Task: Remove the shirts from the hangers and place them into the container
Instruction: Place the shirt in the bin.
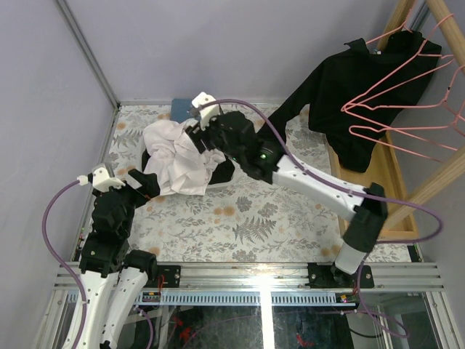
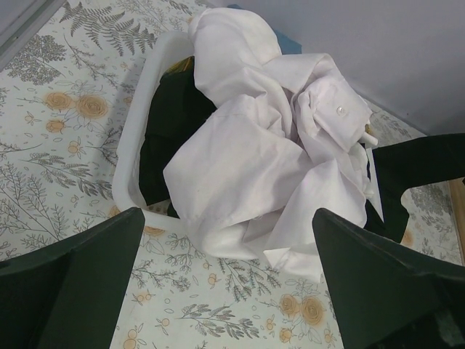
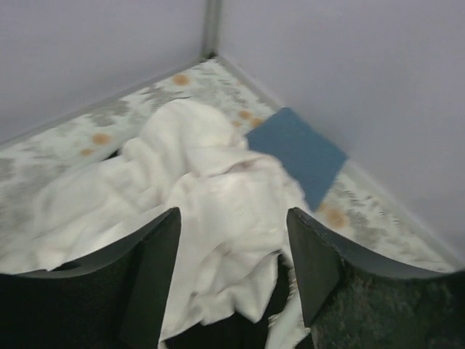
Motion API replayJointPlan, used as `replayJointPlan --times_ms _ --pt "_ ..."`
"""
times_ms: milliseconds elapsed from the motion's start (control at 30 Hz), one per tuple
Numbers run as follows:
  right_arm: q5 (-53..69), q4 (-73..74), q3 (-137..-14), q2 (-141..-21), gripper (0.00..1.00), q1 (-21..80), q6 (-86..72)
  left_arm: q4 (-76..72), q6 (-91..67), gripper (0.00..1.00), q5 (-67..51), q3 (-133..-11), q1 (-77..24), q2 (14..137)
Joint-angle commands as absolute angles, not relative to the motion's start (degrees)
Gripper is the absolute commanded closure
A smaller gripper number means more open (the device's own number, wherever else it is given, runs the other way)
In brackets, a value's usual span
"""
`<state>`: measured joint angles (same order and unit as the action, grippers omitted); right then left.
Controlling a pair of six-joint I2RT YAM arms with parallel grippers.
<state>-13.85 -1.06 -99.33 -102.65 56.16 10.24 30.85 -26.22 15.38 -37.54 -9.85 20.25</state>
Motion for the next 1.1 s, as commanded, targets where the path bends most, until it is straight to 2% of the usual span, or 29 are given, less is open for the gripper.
replayJointPlan --times_ms 0,100,300,533,633,700,867,1067 --pt "3.6 -6.4 -84.8 -95.7 0.38 56.0 -1.1 31.3 -26.6 0.0 16.6 -39.4 -9.6 19.4" --pt "11.7 -9.3 -80.3 -93.6 0.55 56.0 -5.4 31.7 -27.2 0.0 18.2 -39.5 -9.6 18.3" --pt "13.9 1.0 -92.4 -106.1 0.74 56.0 -10.3 32.5 -28.3 0.0 21.5 -39.7 -9.6 16.5" --pt "-5.2 12.1 -110.6 -126.5 0.75 55.9 -9.2 33.6 -29.2 0.0 23.9 -40.1 -9.6 15.5" --pt "-4.4 18.6 -116.4 -134.8 0.75 55.9 -10.4 33.8 -29.4 0.0 24.5 -40.1 -9.6 15.4" --pt "-3.6 19.7 -116.0 -136.9 0.76 55.9 -12.5 34.1 -29.5 0.0 24.8 -40.1 -9.6 15.6" --pt "-0.9 11.8 -104.6 -128.6 0.74 55.9 -14.1 34.1 -29.6 0.0 24.7 -40.2 -9.6 16.3" --pt "6.8 8.7 -102.1 -116.0 0.55 55.9 -11.5 34.7 -29.9 0.0 25.0 -40.5 -9.6 17.5"
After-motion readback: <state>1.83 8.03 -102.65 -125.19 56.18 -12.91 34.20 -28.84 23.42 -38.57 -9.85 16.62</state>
